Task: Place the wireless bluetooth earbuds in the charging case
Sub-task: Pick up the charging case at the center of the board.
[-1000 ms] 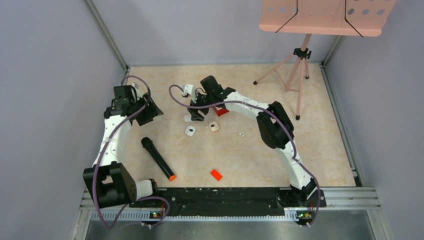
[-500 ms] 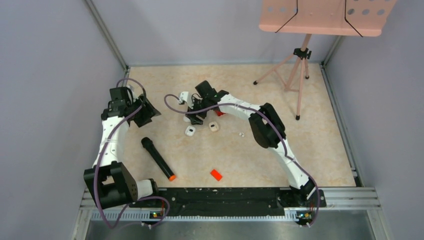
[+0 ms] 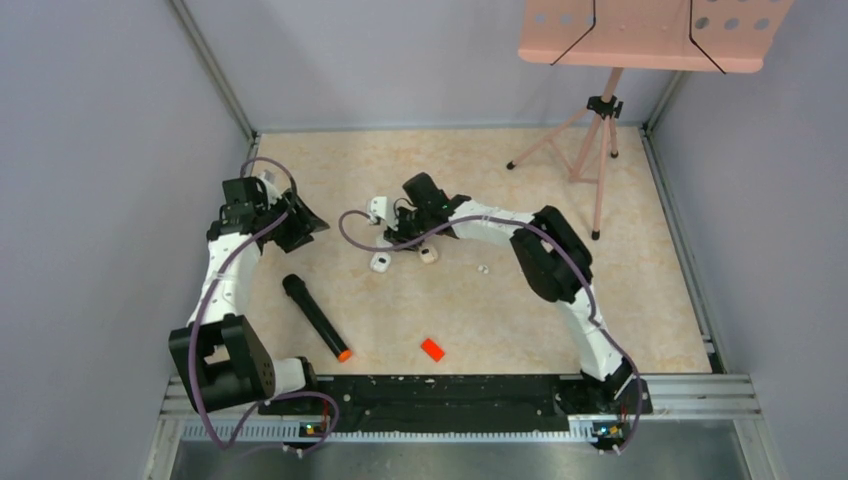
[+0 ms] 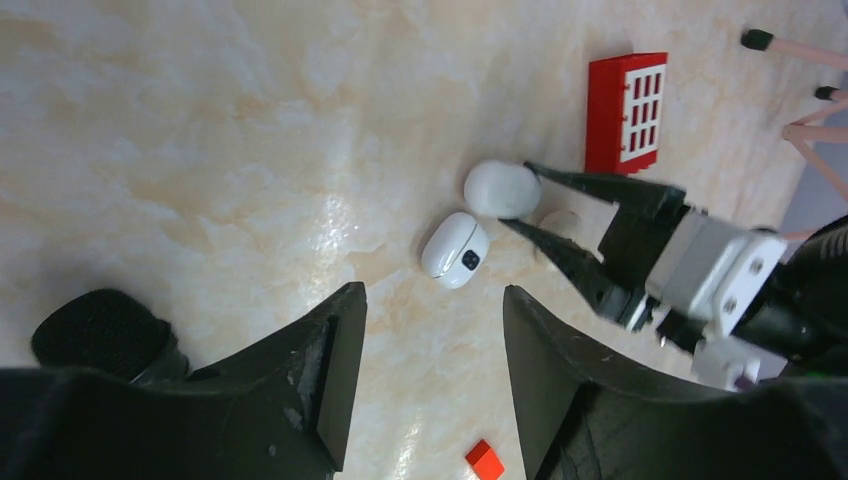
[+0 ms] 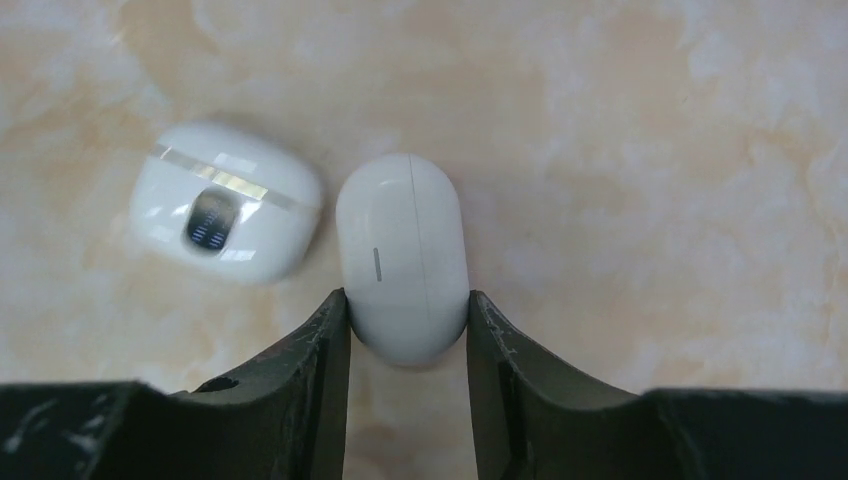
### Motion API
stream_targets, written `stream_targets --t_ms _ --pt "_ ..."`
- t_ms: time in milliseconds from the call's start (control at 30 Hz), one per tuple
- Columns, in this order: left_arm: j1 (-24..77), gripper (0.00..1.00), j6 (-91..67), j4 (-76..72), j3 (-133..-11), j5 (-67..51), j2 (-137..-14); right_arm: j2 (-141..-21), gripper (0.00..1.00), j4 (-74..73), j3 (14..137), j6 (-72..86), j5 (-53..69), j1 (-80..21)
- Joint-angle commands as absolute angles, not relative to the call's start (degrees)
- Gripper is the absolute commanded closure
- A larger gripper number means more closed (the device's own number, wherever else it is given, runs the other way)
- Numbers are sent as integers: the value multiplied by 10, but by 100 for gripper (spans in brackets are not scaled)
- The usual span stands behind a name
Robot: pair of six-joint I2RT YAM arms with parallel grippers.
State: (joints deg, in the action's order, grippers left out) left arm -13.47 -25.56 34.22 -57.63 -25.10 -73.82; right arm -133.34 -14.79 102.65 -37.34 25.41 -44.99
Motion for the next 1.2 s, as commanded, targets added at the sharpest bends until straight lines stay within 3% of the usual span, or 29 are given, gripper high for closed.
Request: stream_targets --t_ms 0,367,767,1167 --pt "-134 43 -261 250 -565 -341 -757 -1146 74 4 870 -445 241 -457" --pt "-21 39 -288 -115 -536 -590 -730 -867 76 79 690 -478 183 -457" --pt "99 38 -329 -260 -582 -648 -771 -792 76 25 688 -504 138 -457" --pt "126 58 -366 -303 -612 -645 -823 -785 76 25 689 -509 146 -457"
